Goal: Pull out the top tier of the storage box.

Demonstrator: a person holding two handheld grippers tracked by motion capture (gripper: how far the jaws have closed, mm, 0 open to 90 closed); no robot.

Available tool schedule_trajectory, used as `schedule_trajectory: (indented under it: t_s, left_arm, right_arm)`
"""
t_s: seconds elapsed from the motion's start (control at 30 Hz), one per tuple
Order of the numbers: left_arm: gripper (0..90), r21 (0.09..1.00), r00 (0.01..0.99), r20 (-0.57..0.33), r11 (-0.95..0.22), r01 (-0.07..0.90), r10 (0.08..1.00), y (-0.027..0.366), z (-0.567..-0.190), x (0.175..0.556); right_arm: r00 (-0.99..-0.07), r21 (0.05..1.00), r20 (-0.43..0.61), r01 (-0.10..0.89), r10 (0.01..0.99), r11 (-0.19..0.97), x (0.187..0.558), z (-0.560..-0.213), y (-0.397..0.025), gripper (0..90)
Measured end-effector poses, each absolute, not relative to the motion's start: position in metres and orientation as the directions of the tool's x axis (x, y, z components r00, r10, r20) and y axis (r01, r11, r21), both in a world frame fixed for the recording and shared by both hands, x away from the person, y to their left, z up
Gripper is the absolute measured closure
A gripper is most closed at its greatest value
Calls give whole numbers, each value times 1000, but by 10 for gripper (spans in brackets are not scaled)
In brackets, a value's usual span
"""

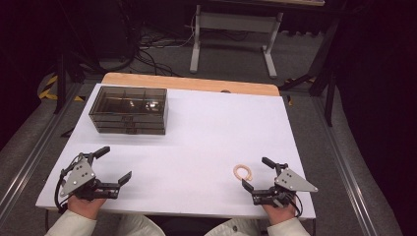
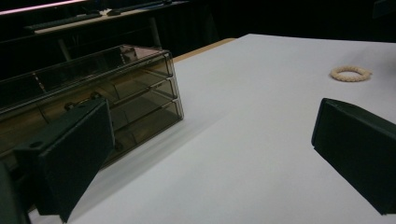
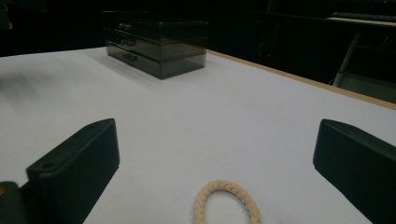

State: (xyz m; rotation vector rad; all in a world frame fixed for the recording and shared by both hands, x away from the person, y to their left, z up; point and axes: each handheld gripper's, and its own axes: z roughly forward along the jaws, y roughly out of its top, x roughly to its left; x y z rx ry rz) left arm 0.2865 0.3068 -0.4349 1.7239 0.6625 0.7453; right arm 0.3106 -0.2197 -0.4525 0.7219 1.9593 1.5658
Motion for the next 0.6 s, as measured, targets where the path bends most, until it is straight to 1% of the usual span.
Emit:
schedule_trajectory:
  t_s: [0.07,0.27,0.4,0.5,0.6]
  left_arm:
    - [2,966,660,155,-253,56,735,308,-434,286]
    - [8,967,656,127,-241,86,744,310,-434,288]
    - [23,966,656,126,-243,90,744,309,-431,289]
    - [29,967,672,100,-230,108,734,309,-429,293]
    - [31,965,673,99,-234,114,733,308,-426,298]
  right_arm:
    - [-720,978,-72,84,690,190,311,-453,-219,10]
    - [-720,978,-74,81,690,190,311,-453,-218,11]
    - [-720,977,-81,78,689,197,311,-452,-218,12]
    - [-721,977,-87,74,687,201,311,-452,-218,13]
    - [-724,977,-86,75,685,202,311,-452,-217,13]
